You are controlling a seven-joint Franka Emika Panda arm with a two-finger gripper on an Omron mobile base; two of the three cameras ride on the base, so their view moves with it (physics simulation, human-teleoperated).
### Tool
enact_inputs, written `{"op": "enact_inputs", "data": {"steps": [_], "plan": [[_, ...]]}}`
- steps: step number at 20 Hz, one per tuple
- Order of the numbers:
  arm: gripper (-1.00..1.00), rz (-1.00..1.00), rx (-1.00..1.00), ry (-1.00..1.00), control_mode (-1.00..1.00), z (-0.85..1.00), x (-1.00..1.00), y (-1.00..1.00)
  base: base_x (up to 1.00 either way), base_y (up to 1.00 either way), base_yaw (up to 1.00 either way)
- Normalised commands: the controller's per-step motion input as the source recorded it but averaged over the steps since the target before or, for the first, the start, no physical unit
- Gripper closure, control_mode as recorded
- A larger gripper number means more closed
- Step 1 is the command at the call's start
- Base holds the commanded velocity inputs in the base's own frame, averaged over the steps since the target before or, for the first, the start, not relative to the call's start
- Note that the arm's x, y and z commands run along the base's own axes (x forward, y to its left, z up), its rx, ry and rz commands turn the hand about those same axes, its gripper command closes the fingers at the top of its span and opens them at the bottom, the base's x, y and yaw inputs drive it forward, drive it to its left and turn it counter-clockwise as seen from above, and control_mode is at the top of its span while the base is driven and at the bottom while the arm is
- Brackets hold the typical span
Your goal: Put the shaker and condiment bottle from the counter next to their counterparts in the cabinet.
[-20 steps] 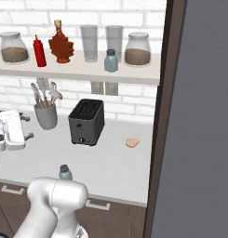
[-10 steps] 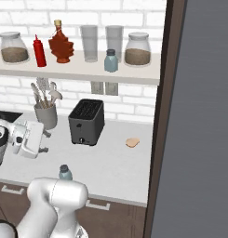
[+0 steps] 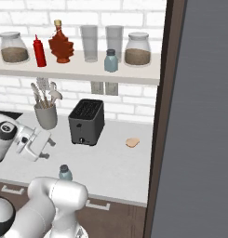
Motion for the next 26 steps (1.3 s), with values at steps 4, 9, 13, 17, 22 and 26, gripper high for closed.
{"op": "enact_inputs", "data": {"steps": [4,9,13,17,22,26], "plan": [[-1.00,0.00,0.00,-0.03,-1.00,-0.47,0.00,0.00,0.00,0.00,0.00],[-1.00,0.00,0.00,-0.03,-1.00,-0.56,-0.11,-0.12,0.00,0.00,0.00],[-1.00,0.00,0.00,0.00,-1.00,-0.10,-0.11,-0.03,0.00,0.00,0.00],[-1.00,0.00,0.00,0.00,-1.00,-0.15,-0.03,-0.08,0.00,0.00,0.00],[-1.00,0.00,0.00,0.00,-1.00,-0.17,-0.02,-0.10,0.00,0.00,0.00],[-1.00,0.00,0.00,0.02,-1.00,-0.22,0.00,-0.09,0.00,0.00,0.00]]}}
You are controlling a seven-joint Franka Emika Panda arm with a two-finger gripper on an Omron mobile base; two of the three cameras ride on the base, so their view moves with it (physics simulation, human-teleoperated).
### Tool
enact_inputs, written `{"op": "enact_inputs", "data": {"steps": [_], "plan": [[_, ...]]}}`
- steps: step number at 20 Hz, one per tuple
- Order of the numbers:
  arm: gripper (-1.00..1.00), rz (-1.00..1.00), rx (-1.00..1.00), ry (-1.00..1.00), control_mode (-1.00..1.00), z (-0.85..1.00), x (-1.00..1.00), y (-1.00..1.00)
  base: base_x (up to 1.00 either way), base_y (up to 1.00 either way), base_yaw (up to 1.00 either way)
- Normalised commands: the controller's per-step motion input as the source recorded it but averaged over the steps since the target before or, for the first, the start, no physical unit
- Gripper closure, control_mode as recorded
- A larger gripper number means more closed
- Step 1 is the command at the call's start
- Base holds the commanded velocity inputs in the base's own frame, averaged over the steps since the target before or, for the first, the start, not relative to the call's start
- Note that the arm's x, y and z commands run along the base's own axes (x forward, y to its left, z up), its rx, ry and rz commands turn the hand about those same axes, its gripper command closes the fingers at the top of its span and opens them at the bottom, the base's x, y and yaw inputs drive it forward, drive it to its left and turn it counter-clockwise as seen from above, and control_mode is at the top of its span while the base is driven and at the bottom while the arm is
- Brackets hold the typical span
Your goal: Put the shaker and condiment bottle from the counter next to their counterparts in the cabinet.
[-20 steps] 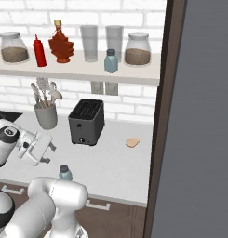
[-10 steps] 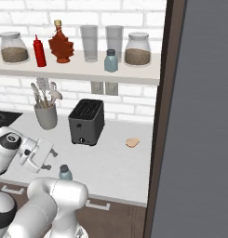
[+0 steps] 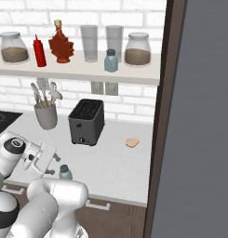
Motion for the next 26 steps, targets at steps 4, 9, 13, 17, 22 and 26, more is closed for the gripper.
{"op": "enact_inputs", "data": {"steps": [4,9,13,17,22,26], "plan": [[-1.00,0.00,0.00,0.02,-1.00,-0.17,0.00,-0.04,0.00,0.00,0.00],[-1.00,0.00,0.00,0.01,-1.00,-0.22,0.00,-0.14,0.00,0.00,0.00],[-1.00,0.00,0.00,0.00,-1.00,-0.04,0.00,-0.09,0.00,0.00,0.00],[-1.00,0.00,0.00,0.01,-1.00,0.00,0.00,0.00,0.00,0.00,0.00],[-1.00,0.00,-0.01,0.03,-1.00,0.00,-0.04,-0.05,0.00,0.00,0.00],[-1.00,0.00,-0.01,0.06,-1.00,-0.05,-0.13,-0.12,0.00,0.00,0.00]]}}
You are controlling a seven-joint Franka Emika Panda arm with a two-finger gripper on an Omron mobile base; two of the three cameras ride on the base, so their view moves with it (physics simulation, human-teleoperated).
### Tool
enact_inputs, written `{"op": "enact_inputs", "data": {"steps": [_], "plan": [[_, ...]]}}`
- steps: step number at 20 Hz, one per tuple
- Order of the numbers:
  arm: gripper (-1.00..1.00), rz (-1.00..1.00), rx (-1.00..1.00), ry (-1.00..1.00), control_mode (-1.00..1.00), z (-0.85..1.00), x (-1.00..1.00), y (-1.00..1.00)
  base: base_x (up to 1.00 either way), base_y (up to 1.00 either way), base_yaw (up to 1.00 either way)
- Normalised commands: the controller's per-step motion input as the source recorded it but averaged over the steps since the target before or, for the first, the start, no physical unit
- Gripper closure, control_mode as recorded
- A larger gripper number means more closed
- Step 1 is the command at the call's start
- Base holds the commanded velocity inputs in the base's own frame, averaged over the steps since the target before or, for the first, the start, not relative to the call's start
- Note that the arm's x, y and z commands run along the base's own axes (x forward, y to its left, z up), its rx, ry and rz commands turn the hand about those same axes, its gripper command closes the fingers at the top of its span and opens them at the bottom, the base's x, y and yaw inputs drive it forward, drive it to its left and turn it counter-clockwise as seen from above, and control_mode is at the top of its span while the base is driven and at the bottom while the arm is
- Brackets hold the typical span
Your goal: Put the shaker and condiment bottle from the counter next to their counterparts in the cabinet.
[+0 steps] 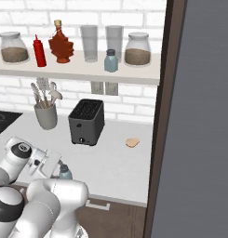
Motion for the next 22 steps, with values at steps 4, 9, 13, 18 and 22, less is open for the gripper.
{"op": "enact_inputs", "data": {"steps": [4,9,13,18,22], "plan": [[-1.00,0.00,-0.01,0.06,-1.00,-0.08,-0.14,-0.14,0.00,0.00,0.00],[-1.00,0.00,0.00,0.05,-1.00,-0.07,-0.14,-0.15,0.00,0.00,0.00],[-1.00,0.00,0.00,0.03,-1.00,-0.02,-0.09,-0.14,0.00,0.00,0.00],[-1.00,0.00,0.00,0.00,-1.00,0.00,-0.05,-0.04,0.00,0.00,0.00],[1.00,0.00,-0.01,0.02,-1.00,0.00,0.00,0.00,0.00,0.00,0.00]]}}
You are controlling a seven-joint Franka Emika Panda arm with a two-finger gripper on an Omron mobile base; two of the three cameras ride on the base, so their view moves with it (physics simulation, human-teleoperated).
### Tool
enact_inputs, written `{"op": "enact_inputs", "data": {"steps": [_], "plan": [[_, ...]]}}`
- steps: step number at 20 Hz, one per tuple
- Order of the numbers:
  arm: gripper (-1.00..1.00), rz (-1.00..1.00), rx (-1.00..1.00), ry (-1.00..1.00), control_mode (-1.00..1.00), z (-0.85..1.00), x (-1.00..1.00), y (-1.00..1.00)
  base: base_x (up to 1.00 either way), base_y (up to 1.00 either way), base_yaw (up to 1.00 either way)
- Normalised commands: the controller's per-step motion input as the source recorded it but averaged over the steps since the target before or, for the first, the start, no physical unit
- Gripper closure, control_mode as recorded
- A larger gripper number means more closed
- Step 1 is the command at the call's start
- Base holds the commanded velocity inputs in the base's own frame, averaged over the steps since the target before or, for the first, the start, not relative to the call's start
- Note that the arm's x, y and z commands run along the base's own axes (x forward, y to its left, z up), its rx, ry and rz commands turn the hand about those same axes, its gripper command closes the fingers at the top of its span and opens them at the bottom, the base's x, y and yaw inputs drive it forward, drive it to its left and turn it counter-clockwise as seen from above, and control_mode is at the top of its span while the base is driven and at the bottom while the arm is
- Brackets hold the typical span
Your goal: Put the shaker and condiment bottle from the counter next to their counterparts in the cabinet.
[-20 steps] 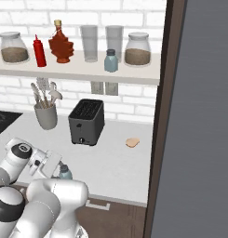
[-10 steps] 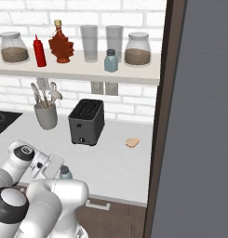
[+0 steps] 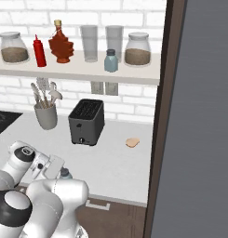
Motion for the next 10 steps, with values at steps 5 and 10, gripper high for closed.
{"op": "enact_inputs", "data": {"steps": [5,10], "plan": [[1.00,0.01,0.01,-0.02,-1.00,0.08,0.02,0.06,0.00,0.00,0.00],[1.00,0.14,0.05,-0.06,-1.00,0.63,0.09,0.17,0.00,0.00,0.00]]}}
